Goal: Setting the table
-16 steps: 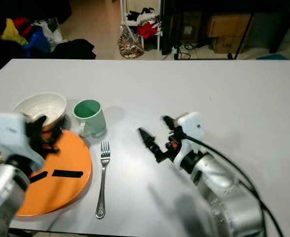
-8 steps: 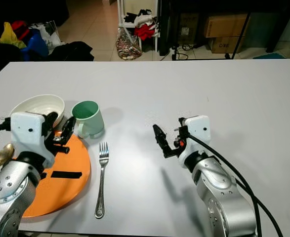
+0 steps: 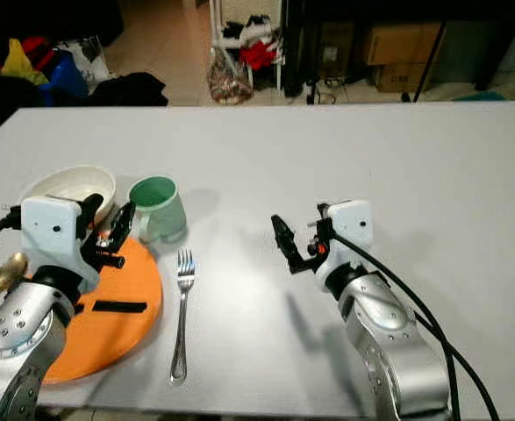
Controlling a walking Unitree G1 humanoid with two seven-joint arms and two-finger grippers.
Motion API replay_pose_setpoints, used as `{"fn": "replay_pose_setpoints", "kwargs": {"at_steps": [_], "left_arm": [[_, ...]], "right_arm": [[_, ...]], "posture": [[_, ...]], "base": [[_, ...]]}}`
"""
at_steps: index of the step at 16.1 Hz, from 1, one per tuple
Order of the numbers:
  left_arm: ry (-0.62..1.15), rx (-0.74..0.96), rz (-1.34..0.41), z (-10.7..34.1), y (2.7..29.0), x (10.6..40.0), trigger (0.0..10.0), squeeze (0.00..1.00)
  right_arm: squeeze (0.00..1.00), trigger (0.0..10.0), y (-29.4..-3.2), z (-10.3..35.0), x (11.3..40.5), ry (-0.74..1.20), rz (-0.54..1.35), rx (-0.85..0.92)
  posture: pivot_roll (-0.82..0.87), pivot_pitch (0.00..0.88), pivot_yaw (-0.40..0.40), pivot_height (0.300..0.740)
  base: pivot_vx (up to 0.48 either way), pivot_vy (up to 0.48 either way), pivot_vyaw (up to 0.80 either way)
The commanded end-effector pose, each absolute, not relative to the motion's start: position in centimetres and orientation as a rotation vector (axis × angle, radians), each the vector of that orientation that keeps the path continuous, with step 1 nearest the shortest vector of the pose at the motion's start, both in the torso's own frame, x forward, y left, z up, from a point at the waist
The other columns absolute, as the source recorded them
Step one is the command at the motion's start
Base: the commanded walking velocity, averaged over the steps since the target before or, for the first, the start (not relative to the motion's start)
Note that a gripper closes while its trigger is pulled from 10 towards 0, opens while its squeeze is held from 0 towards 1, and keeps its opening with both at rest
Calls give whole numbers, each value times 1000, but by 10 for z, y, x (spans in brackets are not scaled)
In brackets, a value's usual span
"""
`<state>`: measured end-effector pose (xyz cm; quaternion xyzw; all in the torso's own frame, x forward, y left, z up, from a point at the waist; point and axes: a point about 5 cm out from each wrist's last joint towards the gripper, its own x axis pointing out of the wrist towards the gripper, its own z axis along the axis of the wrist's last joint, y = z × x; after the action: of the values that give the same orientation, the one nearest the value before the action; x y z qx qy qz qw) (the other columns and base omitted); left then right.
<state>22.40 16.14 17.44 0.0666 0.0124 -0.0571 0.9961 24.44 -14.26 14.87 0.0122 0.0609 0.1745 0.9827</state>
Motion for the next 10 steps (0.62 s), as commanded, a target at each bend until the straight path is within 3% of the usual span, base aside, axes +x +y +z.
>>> {"fn": "replay_pose_setpoints", "kwargs": {"at_steps": [1,8,10], "left_arm": [[40,147,-106,171,164,224,10000,0],[42,147,-105,171,163,225,10000,0],[43,147,-103,171,163,225,10000,0]], "right_arm": [[0,10000,-140,148,245,122,363,21],[0,10000,-138,147,246,134,402,-8],[0,10000,-137,146,247,141,422,-17]], "posture": [[-98,0,110,740],[-95,0,111,740],[-90,0,108,740]], "base": [[-266,0,0],[-268,0,0],[-268,0,800]]}}
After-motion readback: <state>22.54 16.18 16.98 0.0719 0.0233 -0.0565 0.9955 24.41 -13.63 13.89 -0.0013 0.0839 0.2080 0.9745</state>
